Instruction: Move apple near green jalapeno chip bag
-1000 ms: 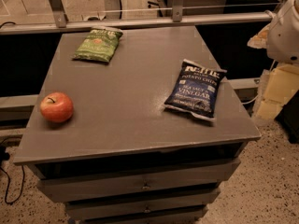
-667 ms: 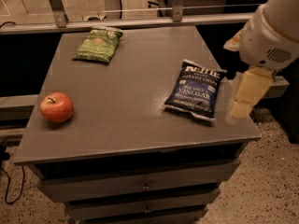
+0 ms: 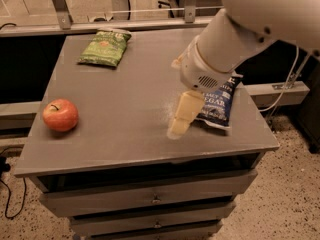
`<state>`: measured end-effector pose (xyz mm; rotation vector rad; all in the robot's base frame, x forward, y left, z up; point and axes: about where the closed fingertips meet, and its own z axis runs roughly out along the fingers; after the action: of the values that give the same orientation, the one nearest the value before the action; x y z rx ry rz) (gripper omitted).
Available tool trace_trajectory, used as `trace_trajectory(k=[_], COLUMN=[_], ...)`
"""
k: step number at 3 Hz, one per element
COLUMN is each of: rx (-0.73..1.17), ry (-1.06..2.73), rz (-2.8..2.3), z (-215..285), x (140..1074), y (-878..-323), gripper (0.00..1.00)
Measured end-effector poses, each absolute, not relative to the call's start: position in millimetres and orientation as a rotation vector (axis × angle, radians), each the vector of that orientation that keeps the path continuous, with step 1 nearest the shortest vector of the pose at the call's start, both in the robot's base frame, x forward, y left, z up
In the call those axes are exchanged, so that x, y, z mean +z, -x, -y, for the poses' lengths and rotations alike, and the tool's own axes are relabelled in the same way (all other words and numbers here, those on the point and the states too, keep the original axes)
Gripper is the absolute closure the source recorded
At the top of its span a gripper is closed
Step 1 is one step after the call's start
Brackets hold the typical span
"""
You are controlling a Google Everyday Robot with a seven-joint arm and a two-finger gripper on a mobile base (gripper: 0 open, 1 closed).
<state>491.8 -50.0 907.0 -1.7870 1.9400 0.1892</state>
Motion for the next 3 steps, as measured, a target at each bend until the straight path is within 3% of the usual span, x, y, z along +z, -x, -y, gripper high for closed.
trace_trajectory(k=[2, 3], rx=[0.516, 0.669], ry=[1.712, 1.674], rz=[-1.646, -1.577], z=[-105, -159], x=[895, 888], y=[-511, -506], gripper=[0.00, 0.00])
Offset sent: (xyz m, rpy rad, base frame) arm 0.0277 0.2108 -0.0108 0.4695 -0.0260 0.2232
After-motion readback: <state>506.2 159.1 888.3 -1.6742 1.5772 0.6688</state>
